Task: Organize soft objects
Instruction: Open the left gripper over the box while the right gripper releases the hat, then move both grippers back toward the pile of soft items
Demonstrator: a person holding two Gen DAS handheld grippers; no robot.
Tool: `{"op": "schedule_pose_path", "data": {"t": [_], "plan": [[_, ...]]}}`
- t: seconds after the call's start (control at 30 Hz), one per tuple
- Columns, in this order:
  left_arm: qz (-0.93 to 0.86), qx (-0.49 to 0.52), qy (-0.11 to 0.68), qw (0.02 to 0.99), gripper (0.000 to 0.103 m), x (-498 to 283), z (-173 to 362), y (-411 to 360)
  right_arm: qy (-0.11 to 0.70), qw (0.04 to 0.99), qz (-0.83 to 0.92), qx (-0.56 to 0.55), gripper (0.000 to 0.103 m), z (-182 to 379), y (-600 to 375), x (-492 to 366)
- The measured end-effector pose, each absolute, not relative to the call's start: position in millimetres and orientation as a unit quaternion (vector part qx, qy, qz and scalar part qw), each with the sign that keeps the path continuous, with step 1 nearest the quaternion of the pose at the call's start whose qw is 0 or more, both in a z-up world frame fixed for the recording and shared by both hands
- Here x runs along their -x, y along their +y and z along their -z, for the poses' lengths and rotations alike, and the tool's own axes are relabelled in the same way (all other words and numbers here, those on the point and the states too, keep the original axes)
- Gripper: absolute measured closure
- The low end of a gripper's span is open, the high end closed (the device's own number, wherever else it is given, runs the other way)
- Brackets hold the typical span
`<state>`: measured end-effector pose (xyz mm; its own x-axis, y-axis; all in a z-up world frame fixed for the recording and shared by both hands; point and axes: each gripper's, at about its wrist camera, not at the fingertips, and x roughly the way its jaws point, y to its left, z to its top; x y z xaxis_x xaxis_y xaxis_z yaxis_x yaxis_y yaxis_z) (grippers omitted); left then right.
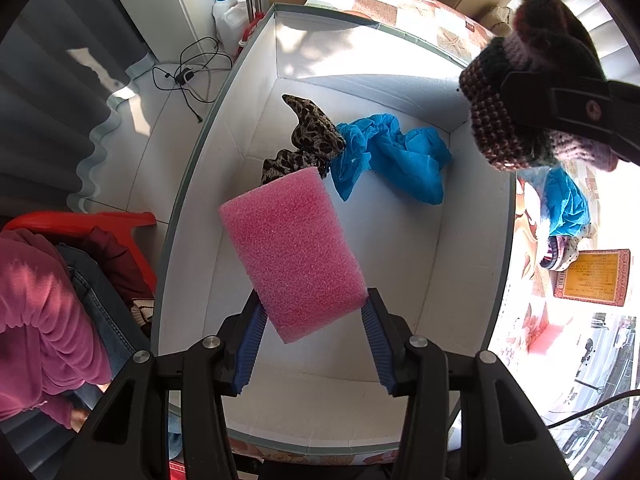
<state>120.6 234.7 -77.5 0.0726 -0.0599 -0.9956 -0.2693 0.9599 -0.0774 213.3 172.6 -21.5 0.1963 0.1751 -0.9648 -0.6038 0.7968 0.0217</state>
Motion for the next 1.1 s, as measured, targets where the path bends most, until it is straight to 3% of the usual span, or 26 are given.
{"op": "schedule_pose_path", "data": {"t": [0.1, 0.2, 0.27, 0.73, 1.1], "plan": [[-0.073, 0.120, 0.676, 0.724, 0.047, -121.5, 76.0, 234.9, 0.575, 0.755, -0.259, 0.180, 0.059, 17.3, 173.9, -216.4], [-0.076, 0.127, 0.672, 0.726, 0.036, -120.5, 74.9, 237.0, 0.569, 0.762, -0.256, 0.173, 0.058, 12.9, 172.4, -219.2], [-0.078, 0.134, 0.669, 0.727, 0.027, -119.9, 73.5, 239.1, 0.569, 0.765, -0.255, 0.165, 0.049, 11.1, 170.3, -220.3], [-0.081, 0.133, 0.670, 0.726, 0.027, -105.1, 73.9, 233.9, 0.561, 0.778, -0.245, 0.140, 0.049, 4.9, 140.5, -209.4], [-0.047, 0.094, 0.664, 0.740, 0.027, -99.2, 59.4, 193.3, 0.543, 0.787, -0.197, 0.219, 0.049, 33.6, 36.2, -128.7]]}}
